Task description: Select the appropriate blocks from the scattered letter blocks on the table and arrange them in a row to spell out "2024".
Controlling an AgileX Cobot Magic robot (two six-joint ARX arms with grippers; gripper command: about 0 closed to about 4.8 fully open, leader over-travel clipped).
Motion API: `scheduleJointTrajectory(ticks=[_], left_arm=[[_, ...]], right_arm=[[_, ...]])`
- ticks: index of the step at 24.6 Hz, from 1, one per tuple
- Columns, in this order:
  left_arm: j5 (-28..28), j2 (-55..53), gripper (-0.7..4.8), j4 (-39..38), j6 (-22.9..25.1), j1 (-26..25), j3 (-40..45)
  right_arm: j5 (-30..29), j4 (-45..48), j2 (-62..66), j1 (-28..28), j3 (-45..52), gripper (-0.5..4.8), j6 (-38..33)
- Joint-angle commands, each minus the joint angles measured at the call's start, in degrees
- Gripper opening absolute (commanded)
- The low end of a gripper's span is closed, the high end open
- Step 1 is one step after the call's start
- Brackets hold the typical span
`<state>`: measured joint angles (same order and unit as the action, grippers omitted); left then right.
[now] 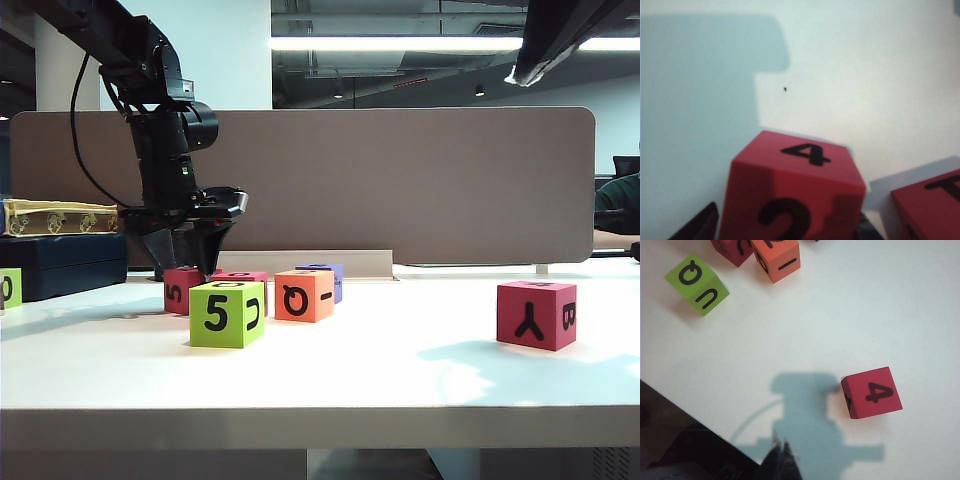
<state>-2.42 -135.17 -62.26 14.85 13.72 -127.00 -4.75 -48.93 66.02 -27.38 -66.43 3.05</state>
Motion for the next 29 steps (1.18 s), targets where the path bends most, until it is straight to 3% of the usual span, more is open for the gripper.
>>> scheduleJointTrajectory(ticks=[1,6,12,17,23,29], left_arm=[[0.04,0.42,3.30,-0.02,0.15,-0.04,-0.17],[0.02,0.44,2.53,-1.18,0.13,-0.04,-0.17],[-0.02,0.55,2.53,-5.42,-0.81,-0.04,-0.26],[-2.60,0.55,2.54,-10.56,-5.31,-0.04,-0.33],[-9.44,0.55,2.54,-10.99,-9.60,0.37,-0.33],[-10.32,0.55,2.54,-10.82,-10.82,1.57,-0.33]], right_arm=[[-0.22,0.74,-0.26,-0.04,-0.22,-0.04,-0.04],[-0.22,0.77,-0.26,-0.04,-0.22,-0.04,-0.04],[-0.24,1.18,-0.26,-0.04,-0.22,-0.04,-0.04],[-0.26,1.25,-0.26,-0.04,-0.22,-0.04,-0.04],[-0.26,1.60,-0.26,-0.04,-0.22,-0.04,-0.02],[-0.26,1.62,-0.26,-0.04,-0.22,-0.04,-0.04]])
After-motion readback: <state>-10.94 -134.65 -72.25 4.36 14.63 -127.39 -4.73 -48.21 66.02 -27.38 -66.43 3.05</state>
